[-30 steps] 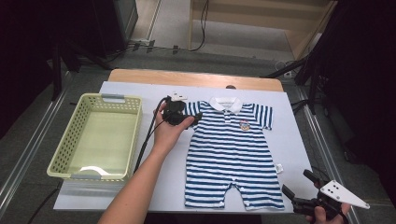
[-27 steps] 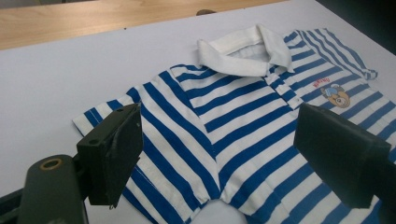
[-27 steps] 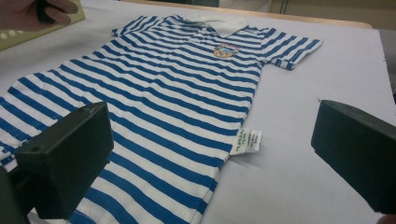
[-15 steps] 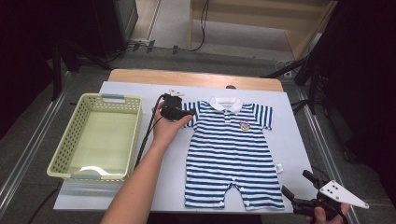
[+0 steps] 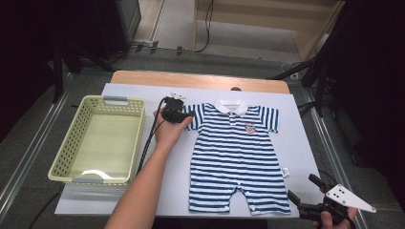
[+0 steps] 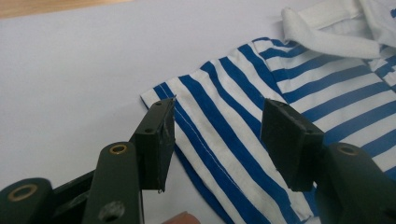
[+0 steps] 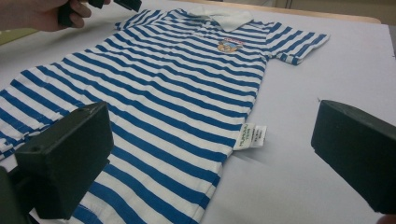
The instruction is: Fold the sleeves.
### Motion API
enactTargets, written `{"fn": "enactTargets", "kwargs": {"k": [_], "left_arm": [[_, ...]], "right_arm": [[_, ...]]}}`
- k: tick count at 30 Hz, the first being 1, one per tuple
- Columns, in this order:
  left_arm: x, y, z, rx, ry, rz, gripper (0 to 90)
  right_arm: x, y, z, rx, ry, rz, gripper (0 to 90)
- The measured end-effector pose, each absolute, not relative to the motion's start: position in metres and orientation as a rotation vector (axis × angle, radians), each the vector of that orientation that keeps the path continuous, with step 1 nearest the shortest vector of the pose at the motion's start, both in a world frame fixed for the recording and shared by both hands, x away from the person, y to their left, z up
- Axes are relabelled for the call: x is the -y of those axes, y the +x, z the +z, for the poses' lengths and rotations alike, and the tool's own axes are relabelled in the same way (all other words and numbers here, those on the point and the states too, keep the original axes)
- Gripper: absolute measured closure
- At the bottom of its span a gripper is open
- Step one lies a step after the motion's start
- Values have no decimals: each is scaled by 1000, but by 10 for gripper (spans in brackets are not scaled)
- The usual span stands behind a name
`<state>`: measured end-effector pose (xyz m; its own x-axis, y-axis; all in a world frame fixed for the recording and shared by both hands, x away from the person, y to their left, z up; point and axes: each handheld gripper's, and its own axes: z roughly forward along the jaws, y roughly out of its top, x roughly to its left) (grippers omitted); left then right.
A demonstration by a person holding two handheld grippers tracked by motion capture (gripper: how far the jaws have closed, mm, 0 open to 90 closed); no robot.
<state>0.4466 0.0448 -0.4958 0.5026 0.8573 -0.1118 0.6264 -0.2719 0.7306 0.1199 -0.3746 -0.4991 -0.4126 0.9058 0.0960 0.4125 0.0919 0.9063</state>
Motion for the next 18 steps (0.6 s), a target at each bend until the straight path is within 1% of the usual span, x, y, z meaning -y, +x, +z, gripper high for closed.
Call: {"fn": "enactTargets", "kwargs": {"k": [5, 8, 13, 18], "left_arm": [[-43, 446, -500, -1231, 2036, 439, 475], [-44, 446, -504, -1243, 2036, 422, 485], [-41, 445, -507, -1245, 2039, 446, 507], [-38, 442, -508, -1216, 2082, 501, 557]], "right_arm": [[374, 120, -499, -1876, 1294, 1289, 0], [374, 120, -500, -1885, 1295, 1288, 0], [372, 121, -502, -1900, 1286, 1278, 0], [372, 121, -502, -1902, 1287, 1277, 0]]}}
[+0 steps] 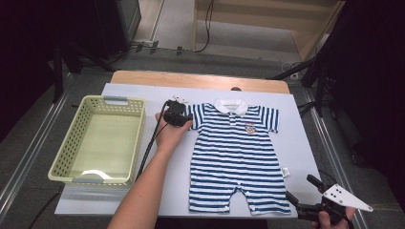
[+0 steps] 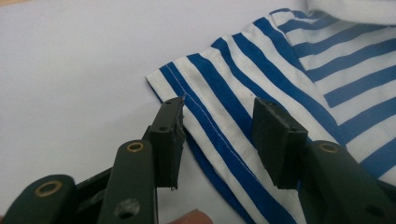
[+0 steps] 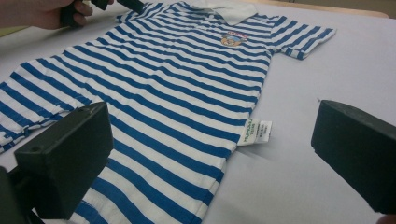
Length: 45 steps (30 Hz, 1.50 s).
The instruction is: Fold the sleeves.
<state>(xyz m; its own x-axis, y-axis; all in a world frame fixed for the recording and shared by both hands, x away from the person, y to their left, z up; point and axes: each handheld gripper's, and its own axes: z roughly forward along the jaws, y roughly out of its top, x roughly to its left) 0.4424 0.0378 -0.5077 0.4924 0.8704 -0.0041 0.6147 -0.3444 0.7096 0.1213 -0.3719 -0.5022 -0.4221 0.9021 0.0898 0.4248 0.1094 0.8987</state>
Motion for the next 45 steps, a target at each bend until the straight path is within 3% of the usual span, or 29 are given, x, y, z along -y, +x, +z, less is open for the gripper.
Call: {"fn": "enactTargets", "kwargs": {"k": [6, 10, 17, 45], "left_arm": [[-36, 442, -507, -1226, 2076, 478, 717], [-38, 442, -507, -1210, 2076, 436, 875], [-42, 444, -505, -1245, 2057, 437, 887], [-26, 425, -477, -1090, 1960, 441, 887]], "right_arm": [[370, 122, -503, -1909, 1288, 1276, 0], [371, 122, -504, -1911, 1289, 1275, 0], [372, 122, -504, -1908, 1296, 1274, 0], [374, 122, -504, -1902, 1302, 1272, 0]]}}
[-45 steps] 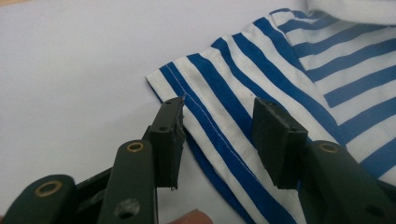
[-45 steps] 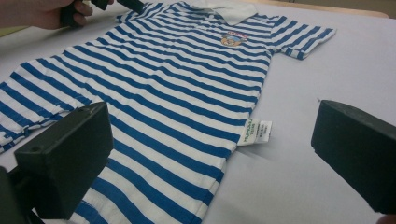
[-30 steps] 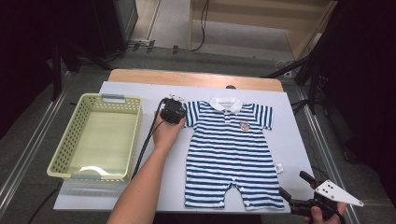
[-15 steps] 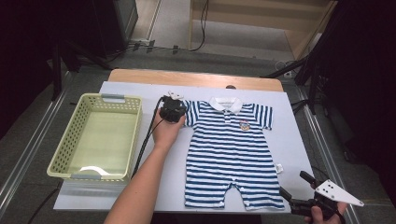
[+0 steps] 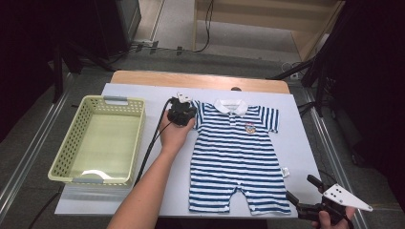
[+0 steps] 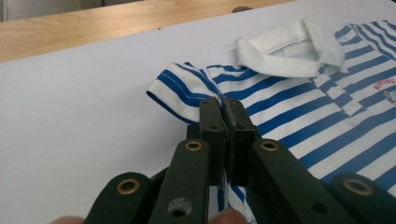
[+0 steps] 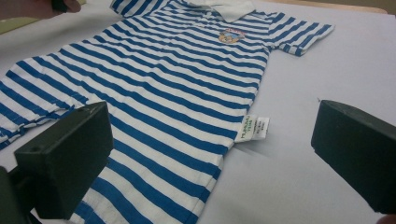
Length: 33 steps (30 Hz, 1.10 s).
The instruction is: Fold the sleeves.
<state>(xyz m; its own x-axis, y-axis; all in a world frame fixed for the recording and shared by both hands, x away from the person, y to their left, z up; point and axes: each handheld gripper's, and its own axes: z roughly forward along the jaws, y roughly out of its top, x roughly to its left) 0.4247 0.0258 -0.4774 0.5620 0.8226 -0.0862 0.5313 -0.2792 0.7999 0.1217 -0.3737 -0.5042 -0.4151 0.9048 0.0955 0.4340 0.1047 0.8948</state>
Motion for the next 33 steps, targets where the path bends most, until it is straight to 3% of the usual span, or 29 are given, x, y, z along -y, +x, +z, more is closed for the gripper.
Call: {"fn": "enactTargets", "kwargs": {"k": [33], "left_arm": [[19, 408, -473, -951, 2010, 408, 887]], "right_arm": [[375, 121, -504, -1899, 1301, 1275, 0]]}}
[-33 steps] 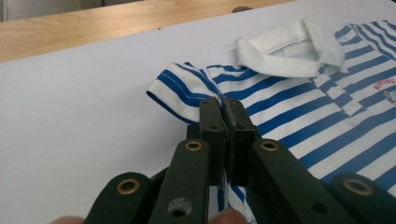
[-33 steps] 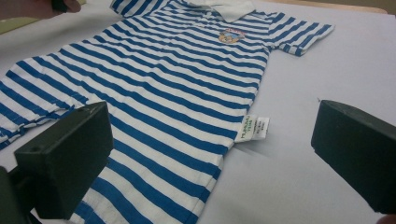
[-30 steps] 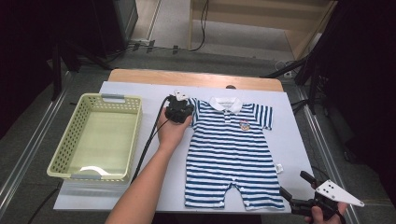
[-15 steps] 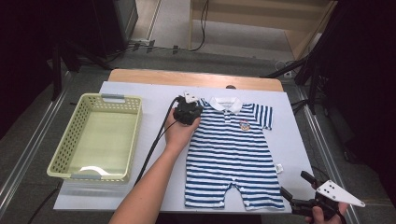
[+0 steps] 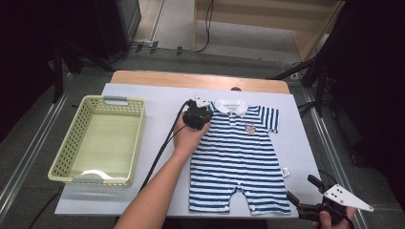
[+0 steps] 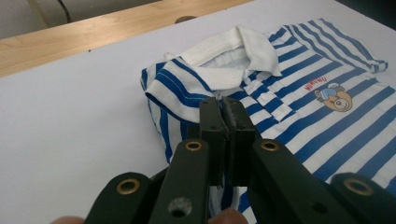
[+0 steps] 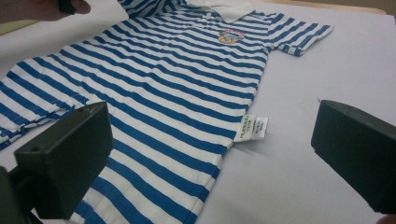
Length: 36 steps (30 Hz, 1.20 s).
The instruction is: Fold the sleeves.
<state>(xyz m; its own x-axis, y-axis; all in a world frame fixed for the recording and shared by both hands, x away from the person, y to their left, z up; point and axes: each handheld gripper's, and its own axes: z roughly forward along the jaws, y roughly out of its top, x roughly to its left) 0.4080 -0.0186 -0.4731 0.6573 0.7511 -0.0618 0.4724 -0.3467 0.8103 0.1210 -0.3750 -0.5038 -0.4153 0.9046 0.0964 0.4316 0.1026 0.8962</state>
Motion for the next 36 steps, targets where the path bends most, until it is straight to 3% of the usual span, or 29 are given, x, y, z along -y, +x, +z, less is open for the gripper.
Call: {"fn": "enactTargets", "kwargs": {"k": [36], "left_arm": [[45, 403, -495, -893, 2136, 337, 886]], "right_arm": [[376, 121, -504, -1900, 1300, 1279, 0]]}}
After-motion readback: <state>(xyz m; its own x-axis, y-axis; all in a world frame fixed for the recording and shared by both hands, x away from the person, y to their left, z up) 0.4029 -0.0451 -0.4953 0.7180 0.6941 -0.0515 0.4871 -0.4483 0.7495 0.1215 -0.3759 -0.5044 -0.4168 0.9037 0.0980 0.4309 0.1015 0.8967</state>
